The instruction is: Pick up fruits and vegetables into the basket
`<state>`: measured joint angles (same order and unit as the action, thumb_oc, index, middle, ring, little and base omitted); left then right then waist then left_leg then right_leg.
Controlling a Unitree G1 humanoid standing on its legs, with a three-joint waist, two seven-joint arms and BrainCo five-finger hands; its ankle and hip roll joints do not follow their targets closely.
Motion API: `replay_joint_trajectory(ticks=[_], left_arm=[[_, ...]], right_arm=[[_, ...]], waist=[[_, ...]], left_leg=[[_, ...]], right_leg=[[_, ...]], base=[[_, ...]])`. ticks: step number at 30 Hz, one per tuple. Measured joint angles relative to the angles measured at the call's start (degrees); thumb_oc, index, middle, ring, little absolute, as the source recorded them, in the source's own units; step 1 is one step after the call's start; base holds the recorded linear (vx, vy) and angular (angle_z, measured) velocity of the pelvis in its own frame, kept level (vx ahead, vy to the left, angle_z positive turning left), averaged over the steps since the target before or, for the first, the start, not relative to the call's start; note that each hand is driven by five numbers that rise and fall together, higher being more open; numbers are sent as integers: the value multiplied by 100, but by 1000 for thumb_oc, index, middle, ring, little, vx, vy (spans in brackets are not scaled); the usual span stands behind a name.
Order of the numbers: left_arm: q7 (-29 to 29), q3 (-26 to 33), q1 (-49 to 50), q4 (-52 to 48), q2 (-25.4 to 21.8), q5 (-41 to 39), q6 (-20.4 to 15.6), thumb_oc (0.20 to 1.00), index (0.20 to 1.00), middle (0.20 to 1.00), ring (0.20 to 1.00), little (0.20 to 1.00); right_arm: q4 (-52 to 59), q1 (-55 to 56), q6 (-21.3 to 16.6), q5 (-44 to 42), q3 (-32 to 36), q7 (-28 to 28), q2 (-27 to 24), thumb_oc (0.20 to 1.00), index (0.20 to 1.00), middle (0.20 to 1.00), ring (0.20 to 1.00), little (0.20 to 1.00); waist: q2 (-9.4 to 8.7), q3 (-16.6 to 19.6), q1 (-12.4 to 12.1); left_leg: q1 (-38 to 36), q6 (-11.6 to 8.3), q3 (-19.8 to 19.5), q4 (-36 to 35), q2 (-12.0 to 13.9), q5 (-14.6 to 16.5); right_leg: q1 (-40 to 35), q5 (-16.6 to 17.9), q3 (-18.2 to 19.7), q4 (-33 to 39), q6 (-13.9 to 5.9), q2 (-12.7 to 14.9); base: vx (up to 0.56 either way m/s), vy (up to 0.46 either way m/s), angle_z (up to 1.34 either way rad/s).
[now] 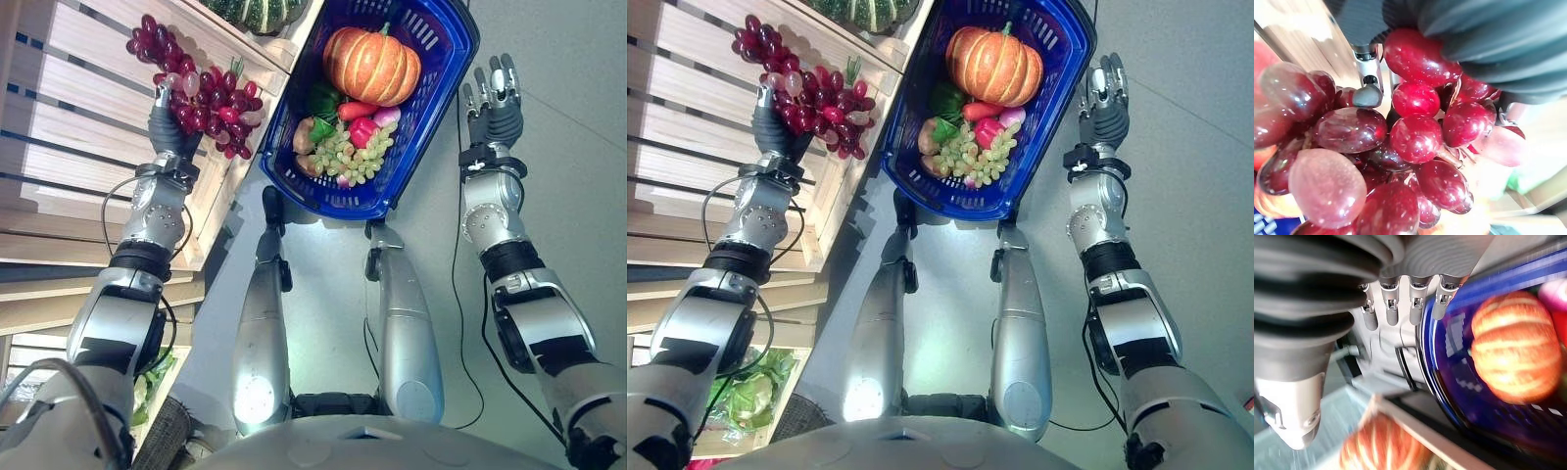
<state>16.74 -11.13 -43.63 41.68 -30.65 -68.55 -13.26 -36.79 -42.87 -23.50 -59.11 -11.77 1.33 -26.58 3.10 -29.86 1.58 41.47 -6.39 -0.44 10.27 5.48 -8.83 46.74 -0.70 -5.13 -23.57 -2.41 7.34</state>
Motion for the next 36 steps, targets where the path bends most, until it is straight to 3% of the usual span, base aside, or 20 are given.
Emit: replay_joint_trajectory(ticks=[5,15,28,36], left_arm=[[-42,-44,36,-553,72,193,-92,200,200,200,200,200],[-390,-422,93,-1690,51,1582,-195,200,200,200,200,200],[-374,-888,75,-2582,69,1960,-140,200,200,200,200,200],[-382,-943,75,-2905,75,2147,-52,200,200,200,200,200]], right_arm=[[525,172,141,613,-248,-3,-73,1000,1000,1000,1000,1000],[1735,222,893,2511,-875,-354,-461,1000,1000,1000,1000,1000],[2165,67,1222,3763,-1223,-921,-458,1000,1000,1000,1000,1000],[2213,-53,1444,3902,-1411,-947,-399,1000,1000,1000,1000,1000]], waist=[[-6,-3,-1],[-56,-43,-37],[-56,-43,-22],[-56,-43,-35]], left_leg=[[-4,0,0,0,0,0],[-13,1,4,-4,-1,-1],[-30,3,11,5,-3,-3],[-29,5,8,6,-8,-7]], right_leg=[[-3,0,0,-4,0,0],[-6,-1,-1,-8,-1,5],[-6,-1,10,-42,-1,6],[-6,-1,9,-46,-1,13]], base=[[0,0,0],[0,0,0],[0,0,0],[0,0,0]])
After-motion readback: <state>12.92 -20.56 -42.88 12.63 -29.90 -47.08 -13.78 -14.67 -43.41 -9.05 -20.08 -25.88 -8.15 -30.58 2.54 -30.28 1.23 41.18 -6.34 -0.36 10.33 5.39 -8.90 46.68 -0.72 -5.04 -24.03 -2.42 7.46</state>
